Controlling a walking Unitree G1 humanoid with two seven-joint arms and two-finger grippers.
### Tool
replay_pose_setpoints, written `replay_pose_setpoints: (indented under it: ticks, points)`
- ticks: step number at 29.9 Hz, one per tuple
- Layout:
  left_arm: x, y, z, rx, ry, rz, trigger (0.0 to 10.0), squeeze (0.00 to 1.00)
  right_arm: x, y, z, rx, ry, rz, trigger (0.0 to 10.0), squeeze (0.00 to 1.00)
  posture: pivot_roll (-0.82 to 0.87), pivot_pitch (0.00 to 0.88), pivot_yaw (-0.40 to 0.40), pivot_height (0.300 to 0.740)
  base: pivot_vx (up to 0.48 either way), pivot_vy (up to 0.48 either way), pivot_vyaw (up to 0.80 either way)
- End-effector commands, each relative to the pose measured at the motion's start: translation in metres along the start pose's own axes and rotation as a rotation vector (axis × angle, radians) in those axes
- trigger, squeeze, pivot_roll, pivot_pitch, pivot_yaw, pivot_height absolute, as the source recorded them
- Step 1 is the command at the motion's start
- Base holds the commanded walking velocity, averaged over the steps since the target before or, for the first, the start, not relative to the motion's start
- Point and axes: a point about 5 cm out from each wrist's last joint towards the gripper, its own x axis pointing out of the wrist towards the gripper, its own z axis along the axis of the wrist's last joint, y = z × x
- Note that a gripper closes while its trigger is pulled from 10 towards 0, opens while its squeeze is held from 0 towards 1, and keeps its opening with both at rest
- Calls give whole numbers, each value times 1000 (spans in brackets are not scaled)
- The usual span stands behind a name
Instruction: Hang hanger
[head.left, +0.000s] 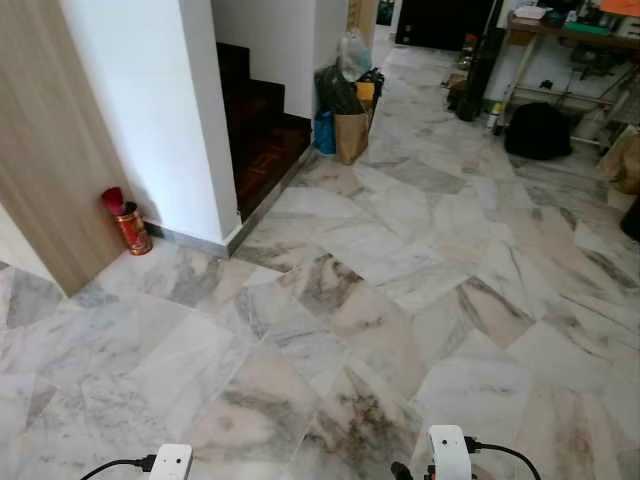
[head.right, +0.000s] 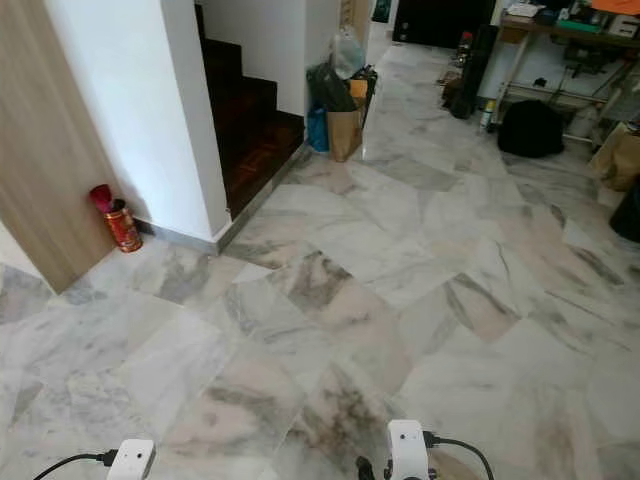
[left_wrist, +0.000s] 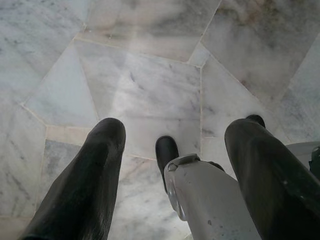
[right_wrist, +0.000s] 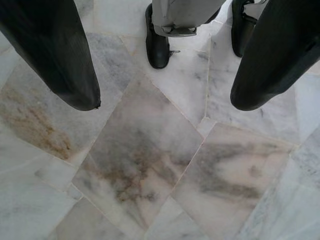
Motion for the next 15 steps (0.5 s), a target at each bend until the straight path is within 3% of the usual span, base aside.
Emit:
replay_pose_setpoints:
  ticks: [1, 3, 5, 6, 13, 15]
  points:
    - [-14, 19, -57, -98, 23, 143, 10000, 0, -1, 8, -20, 128, 48, 33, 10000, 0, 186, 24, -132, 740, 0, 0, -800]
    - [-14, 16, -61, -112, 25, 129, 10000, 0, -3, 3, -23, 136, 51, 12, 10000, 0, 188, 36, -130, 740, 0, 0, -800]
    - [-16, 19, -65, -104, 30, 134, 10000, 0, -3, -5, -18, 258, 15, -42, 10000, 0, 186, 45, -125, 740, 0, 411, -800]
    - [-17, 20, -67, -96, 34, 137, 10000, 0, -4, -7, -18, 268, 10, -50, 10000, 0, 179, 49, -122, 740, 0, 480, -800]
    - [-19, 26, -71, -72, 49, 156, 10000, 0, -6, -10, -27, 226, 36, -51, 10000, 0, 174, 59, -117, 740, 0, 69, -800]
    - [-18, 25, -68, -71, 49, 150, 10000, 0, -4, -6, -20, 222, 24, -33, 10000, 0, 177, 62, -116, 740, 0, 0, -800]
